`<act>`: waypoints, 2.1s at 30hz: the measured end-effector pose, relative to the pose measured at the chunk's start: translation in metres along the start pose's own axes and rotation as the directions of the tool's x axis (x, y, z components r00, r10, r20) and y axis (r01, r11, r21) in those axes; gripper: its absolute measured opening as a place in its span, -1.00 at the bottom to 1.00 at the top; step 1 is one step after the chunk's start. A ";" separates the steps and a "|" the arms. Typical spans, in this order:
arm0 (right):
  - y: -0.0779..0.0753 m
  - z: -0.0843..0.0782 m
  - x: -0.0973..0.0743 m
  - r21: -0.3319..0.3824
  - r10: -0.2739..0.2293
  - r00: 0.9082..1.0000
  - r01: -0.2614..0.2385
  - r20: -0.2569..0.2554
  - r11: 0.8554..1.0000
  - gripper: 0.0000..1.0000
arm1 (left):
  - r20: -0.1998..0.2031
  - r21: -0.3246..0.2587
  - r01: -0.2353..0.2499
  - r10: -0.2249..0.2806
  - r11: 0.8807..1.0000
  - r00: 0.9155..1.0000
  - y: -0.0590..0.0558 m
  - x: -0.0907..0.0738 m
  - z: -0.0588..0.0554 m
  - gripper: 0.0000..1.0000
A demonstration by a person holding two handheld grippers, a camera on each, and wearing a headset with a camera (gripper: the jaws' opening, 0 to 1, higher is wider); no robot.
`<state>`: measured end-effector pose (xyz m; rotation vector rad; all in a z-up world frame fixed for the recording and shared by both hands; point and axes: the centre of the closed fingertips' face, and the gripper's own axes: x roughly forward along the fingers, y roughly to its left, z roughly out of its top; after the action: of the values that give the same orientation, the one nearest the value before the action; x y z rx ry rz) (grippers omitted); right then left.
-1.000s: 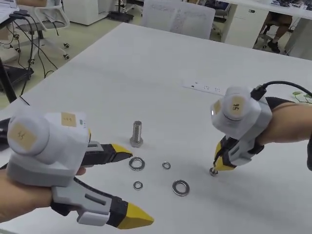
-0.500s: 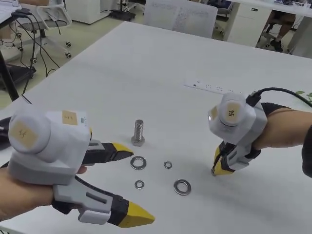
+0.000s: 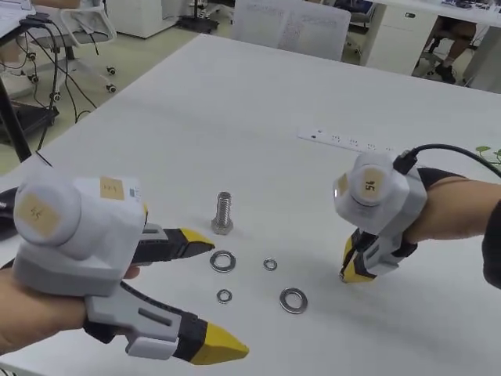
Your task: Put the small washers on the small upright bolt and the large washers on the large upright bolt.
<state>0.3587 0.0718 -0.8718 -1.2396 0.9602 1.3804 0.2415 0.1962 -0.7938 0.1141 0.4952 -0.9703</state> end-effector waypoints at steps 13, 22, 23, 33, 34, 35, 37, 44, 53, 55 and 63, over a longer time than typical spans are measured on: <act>0.001 0.001 -0.002 0.006 -0.010 1.000 0.010 0.004 1.000 -0.63 | -0.002 0.002 0.002 -0.002 1.000 1.000 -0.001 0.000 -0.001 0.58; -0.001 0.014 -0.012 0.039 -0.018 0.998 0.016 0.058 0.999 -0.48 | -0.001 0.005 0.005 -0.005 1.000 1.000 -0.002 0.000 0.000 0.58; -0.001 0.015 -0.013 0.037 -0.021 0.998 0.018 0.061 0.999 -0.48 | -0.002 0.006 0.005 -0.005 1.000 1.000 -0.002 0.000 0.000 0.58; -0.004 0.039 -0.027 -0.006 -0.054 0.995 0.055 0.089 0.998 -0.43 | 0.002 0.010 0.005 -0.005 1.000 1.000 -0.002 -0.001 0.001 0.58; -0.004 0.042 -0.029 -0.011 -0.057 0.994 0.058 0.093 0.998 -0.43 | 0.002 0.010 0.005 -0.005 1.000 1.000 -0.002 -0.001 0.001 0.58; -0.004 0.046 -0.031 -0.016 -0.059 0.993 0.061 0.099 0.998 -0.43 | 0.003 0.011 0.005 -0.005 1.000 1.000 -0.002 -0.001 0.001 0.58; -0.005 0.052 -0.033 -0.025 -0.062 0.992 0.065 0.108 0.998 -0.43 | 0.005 0.011 0.005 -0.005 1.000 1.000 -0.002 -0.001 0.001 0.58; -0.005 0.067 -0.033 -0.056 -0.062 0.991 0.069 0.117 0.996 -0.44 | 0.010 0.011 -0.003 0.003 1.000 1.000 -0.001 -0.003 0.002 0.58; -0.007 0.089 -0.022 -0.092 -0.037 0.992 0.049 0.119 0.995 -0.44 | 0.013 0.012 -0.013 0.013 1.000 1.000 0.001 -0.005 0.004 0.58; -0.006 0.092 -0.019 -0.101 -0.032 0.992 0.044 0.118 0.994 -0.44 | 0.013 0.012 -0.016 0.016 1.000 1.000 0.001 -0.005 0.004 0.58; -0.003 0.104 0.001 -0.128 0.007 0.995 0.006 0.099 0.992 -0.46 | 0.020 0.009 -0.030 0.030 1.000 0.999 0.003 -0.008 0.005 0.58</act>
<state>0.3419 0.1729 -0.8559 -1.2526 0.8136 1.5093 0.2417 0.2026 -0.7866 0.1195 0.4699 -0.9436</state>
